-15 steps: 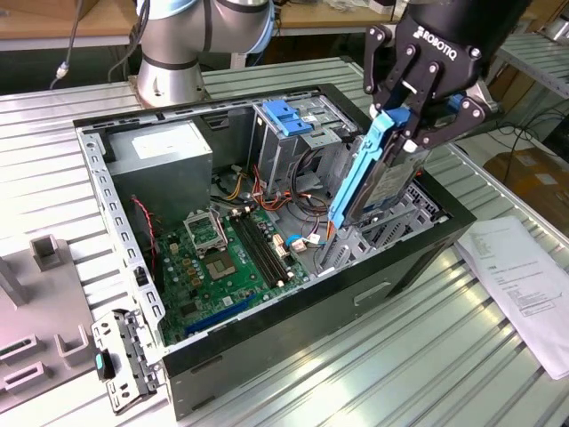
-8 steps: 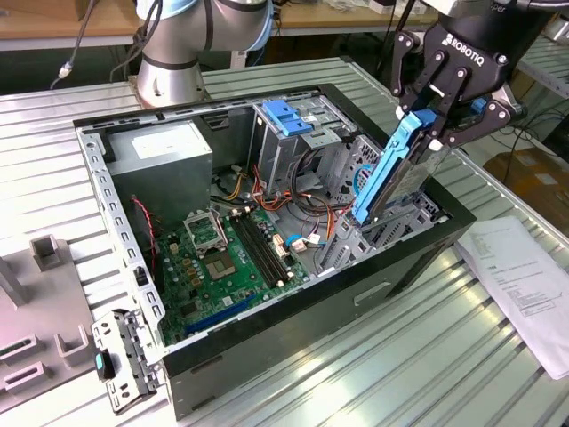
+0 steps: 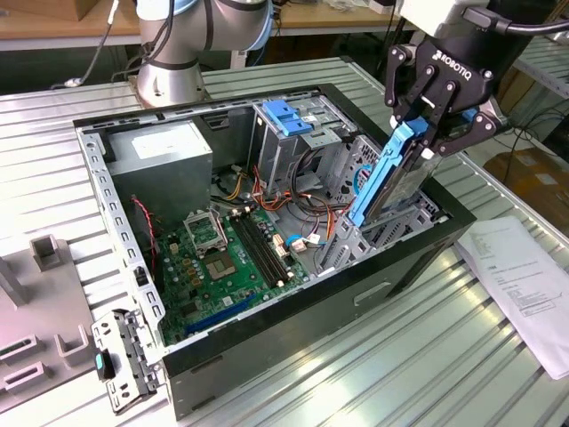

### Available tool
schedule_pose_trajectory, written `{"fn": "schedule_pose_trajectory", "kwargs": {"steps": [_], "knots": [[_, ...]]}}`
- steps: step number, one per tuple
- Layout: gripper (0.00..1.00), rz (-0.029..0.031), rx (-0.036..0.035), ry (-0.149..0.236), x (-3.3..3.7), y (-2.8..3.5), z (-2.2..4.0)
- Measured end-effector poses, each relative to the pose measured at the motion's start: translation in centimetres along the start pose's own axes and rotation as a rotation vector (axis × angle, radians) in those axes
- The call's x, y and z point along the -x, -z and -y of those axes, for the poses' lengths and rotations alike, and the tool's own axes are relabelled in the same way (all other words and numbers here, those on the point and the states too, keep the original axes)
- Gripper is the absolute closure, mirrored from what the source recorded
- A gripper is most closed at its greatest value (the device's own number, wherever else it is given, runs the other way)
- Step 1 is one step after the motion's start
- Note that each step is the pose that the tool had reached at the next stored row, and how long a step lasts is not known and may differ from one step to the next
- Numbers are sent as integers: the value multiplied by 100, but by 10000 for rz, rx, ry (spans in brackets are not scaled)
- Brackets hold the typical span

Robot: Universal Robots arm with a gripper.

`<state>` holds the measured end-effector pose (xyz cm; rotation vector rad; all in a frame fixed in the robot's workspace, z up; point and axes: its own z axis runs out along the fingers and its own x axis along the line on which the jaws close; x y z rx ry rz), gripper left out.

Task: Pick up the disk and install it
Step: 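Insert the disk into the insertion slot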

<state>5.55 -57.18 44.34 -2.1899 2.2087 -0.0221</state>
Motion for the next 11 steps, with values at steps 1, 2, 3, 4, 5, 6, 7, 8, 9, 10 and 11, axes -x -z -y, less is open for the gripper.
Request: {"fn": "schedule_pose_trajectory", "kwargs": {"steps": [1, 2, 3, 4, 5, 6, 7, 8, 9, 10, 11], "knots": [[63, 2, 1, -4, 1, -7, 7], [63, 1, 0, -10, 2, -7, 10], [63, -1, 1, -9, 2, -6, 11], [63, -1, 1, -12, 2, 0, 12], [63, -3, 0, -21, 4, 11, 13], [63, -12, 0, -26, 9, 14, 13], [63, -28, 0, -33, 15, 15, 14], [63, -35, -1, -41, 39, 14, 13], [63, -39, 0, -44, 73, 15, 13], [63, -39, -1, -44, 76, 13, 13], [63, -47, -1, -44, 75, 12, 13]]}}
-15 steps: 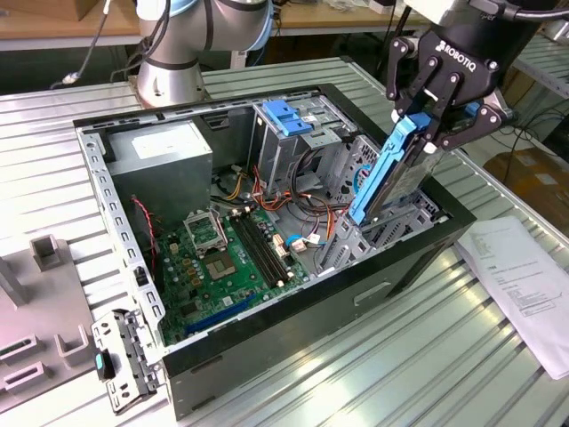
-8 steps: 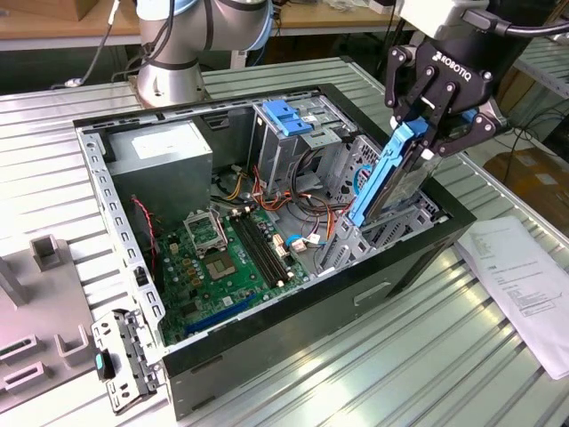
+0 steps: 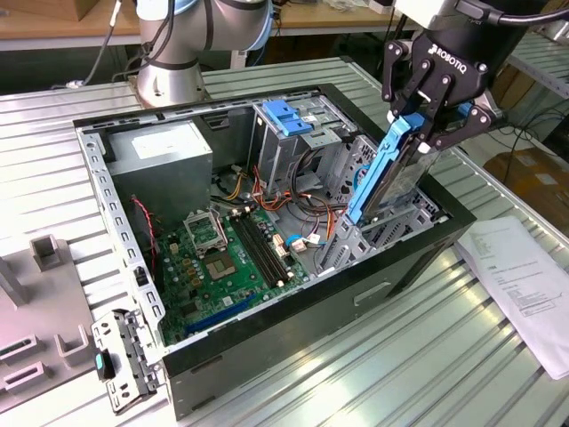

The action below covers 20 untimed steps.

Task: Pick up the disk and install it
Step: 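Insert the disk into the insertion slot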

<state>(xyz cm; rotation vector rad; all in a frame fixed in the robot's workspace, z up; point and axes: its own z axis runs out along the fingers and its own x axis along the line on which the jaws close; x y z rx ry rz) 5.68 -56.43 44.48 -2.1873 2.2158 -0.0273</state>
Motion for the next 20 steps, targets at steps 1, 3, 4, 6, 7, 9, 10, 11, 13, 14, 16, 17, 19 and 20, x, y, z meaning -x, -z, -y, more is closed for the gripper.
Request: {"fn": "schedule_pose_trajectory", "kwargs": {"steps": [1, 3, 4, 6, 7, 9, 10, 11, 13, 14, 16, 17, 19, 20], "knots": [[63, -12, 0, 0, -1, 0, 0], [63, -44, 0, 1, -2, -1, 0], [63, -49, 0, 1, -1, -2, 0], [63, -51, 0, 1, -1, -8, 0], [63, -52, 0, 0, -3, -15, 0], [63, -49, 0, 0, -11, -47, 5], [63, -49, 0, 0, -19, -65, 8], [63, -50, -1, 1, -25, -80, 10], [63, -50, 1, 0, -29, -98, 11], [63, -50, 1, 0, -32, -113, 12], [63, -51, 2, 1, -36, -138, 12], [63, -49, 2, 1, -40, -162, 12], [63, -49, 1, 1, -49, -215, 12], [63, -50, 2, 0, -53, -249, 12]]}}
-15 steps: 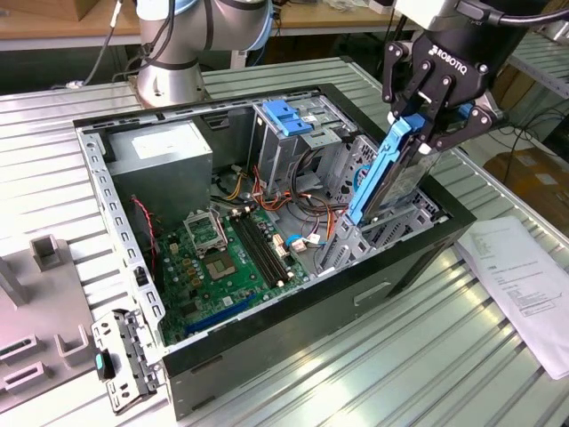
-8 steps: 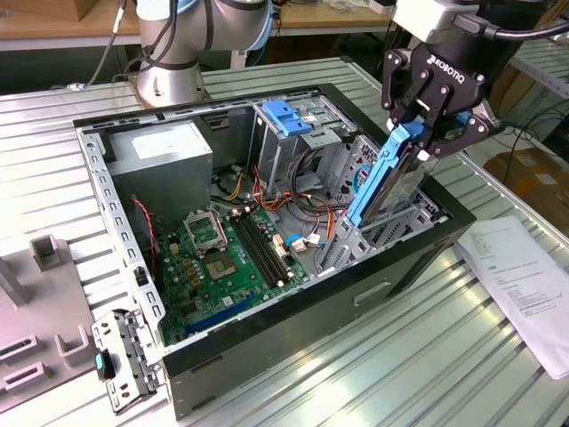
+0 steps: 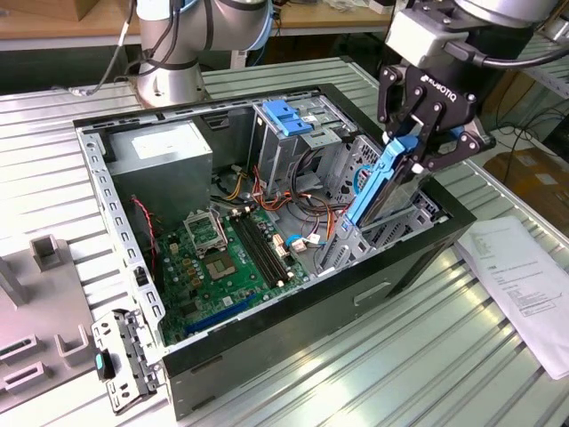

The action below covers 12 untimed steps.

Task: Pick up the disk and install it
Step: 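Insert the disk into the insertion slot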

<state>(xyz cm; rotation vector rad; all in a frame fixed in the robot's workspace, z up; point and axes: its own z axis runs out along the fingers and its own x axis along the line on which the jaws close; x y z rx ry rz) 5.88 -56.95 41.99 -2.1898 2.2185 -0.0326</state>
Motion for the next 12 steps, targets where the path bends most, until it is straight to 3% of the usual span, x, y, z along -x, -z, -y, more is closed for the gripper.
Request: {"fn": "schedule_pose_trajectory", "kwargs": {"steps": [12], "knots": [[63, 1, 0, 0, -24, -279, -4]]}}
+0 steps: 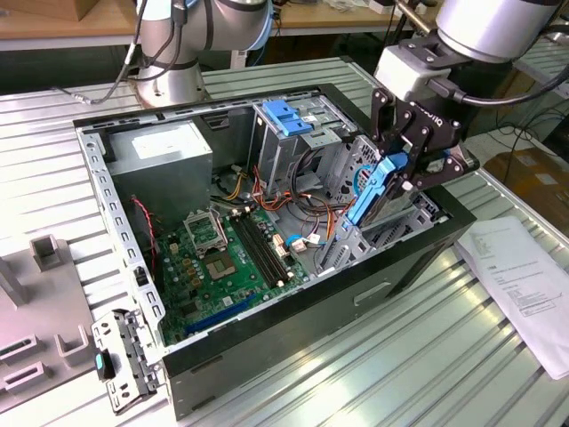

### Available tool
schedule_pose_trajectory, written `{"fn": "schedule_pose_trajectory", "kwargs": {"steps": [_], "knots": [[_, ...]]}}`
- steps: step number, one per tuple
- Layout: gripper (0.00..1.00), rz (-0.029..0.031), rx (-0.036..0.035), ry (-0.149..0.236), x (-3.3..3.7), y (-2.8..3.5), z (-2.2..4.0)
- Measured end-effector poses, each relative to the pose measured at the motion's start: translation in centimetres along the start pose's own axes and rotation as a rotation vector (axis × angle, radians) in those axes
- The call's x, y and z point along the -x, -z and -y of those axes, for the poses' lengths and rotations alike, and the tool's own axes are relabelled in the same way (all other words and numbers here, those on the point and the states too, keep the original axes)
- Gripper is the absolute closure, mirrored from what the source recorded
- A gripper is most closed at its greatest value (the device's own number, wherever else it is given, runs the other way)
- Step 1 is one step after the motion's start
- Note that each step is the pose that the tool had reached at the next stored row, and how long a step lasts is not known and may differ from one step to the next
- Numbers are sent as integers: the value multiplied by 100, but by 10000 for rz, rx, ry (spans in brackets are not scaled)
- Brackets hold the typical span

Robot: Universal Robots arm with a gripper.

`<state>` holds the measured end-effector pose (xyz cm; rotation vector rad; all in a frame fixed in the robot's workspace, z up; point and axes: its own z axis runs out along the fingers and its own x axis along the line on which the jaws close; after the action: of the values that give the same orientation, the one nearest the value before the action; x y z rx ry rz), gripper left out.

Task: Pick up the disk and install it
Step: 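Insert the disk into the insertion slot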

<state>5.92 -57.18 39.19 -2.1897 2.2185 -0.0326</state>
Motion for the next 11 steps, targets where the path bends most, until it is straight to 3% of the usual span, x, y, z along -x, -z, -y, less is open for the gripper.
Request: {"fn": "schedule_pose_trajectory", "kwargs": {"steps": [8, 11], "knots": [[63, -3, -2, 1, -17, -175, -5], [63, -3, 1, 0, -18, -190, -6]]}}
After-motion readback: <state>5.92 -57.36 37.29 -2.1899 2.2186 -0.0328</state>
